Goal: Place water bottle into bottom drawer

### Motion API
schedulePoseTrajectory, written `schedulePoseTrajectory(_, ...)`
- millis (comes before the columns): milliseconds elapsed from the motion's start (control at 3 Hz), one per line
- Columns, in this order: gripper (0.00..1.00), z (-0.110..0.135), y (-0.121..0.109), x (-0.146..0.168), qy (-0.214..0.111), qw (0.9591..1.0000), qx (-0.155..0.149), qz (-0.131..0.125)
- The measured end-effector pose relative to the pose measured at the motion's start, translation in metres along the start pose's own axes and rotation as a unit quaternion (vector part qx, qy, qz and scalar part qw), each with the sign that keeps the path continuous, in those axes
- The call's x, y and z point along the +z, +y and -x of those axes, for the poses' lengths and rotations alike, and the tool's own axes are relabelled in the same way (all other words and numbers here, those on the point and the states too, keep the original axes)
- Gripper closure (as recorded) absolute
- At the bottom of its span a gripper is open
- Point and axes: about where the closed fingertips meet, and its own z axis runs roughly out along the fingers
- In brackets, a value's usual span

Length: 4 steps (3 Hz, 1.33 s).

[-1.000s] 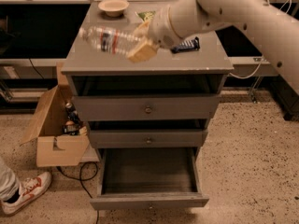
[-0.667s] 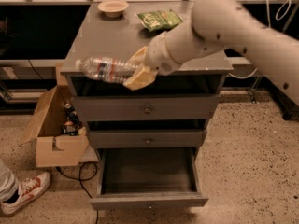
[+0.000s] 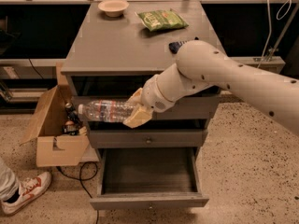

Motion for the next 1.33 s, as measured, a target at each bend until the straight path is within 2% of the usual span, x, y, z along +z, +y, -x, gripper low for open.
schedulePoseTrajectory(333,1.0,-0.025,0.003,0.014,-0.031,0.9994,0.015,0.01)
schedulePoseTrajectory(667,1.0,-0.109,0.013,0.048,-0.105,0.9914,0.074,0.019)
schedulePoseTrajectory(1000,1.0,-0.161,0.017,0.067,-0.132,0.9847,0.113,0.014)
schedulePoseTrajectory(1333,1.0,-0.222,0.029,0.111,-0.091,0.9823,0.161,0.027)
